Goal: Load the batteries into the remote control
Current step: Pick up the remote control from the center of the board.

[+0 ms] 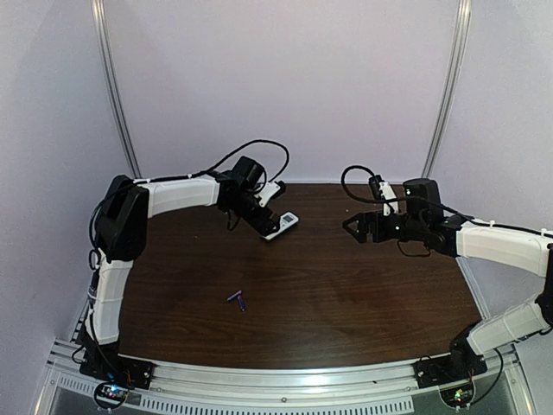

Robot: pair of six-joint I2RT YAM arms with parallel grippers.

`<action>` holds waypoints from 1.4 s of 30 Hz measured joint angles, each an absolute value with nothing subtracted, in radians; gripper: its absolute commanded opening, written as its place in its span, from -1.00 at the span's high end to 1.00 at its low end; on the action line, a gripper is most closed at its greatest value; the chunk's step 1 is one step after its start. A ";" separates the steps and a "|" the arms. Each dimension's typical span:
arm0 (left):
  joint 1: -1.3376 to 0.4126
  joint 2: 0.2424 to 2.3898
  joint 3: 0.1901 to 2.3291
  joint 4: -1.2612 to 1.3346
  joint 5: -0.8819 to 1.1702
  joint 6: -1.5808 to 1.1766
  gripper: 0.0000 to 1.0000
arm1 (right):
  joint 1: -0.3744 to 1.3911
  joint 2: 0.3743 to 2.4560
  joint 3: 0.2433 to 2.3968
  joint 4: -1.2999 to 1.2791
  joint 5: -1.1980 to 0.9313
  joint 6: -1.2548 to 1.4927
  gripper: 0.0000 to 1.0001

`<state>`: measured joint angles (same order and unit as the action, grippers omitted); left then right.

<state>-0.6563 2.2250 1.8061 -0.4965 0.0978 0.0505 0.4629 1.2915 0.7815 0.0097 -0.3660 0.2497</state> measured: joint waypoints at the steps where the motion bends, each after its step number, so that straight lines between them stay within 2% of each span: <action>1: -0.656 2.244 1.827 -0.505 0.099 0.056 -0.75 | 0.459 1.291 0.780 0.009 -0.368 0.250 -0.99; 13: -0.656 2.398 2.006 -0.578 0.096 0.081 -0.59 | 0.440 1.294 0.771 0.028 -0.405 0.254 -0.99; 23: -0.656 2.469 2.073 -0.612 0.088 0.094 -0.47 | 0.430 1.302 0.765 0.035 -0.424 0.257 -0.99; 27: -0.656 2.479 2.074 -0.632 0.081 0.099 -0.29 | 0.429 1.308 0.765 0.036 -0.427 0.258 -0.99; 34: -0.656 2.480 2.080 -0.655 0.065 0.110 0.21 | 0.426 1.312 0.765 0.037 -0.431 0.258 -0.99; 42: -0.656 2.479 2.100 -0.692 0.091 0.094 0.40 | 0.425 1.312 0.765 0.036 -0.432 0.258 -0.99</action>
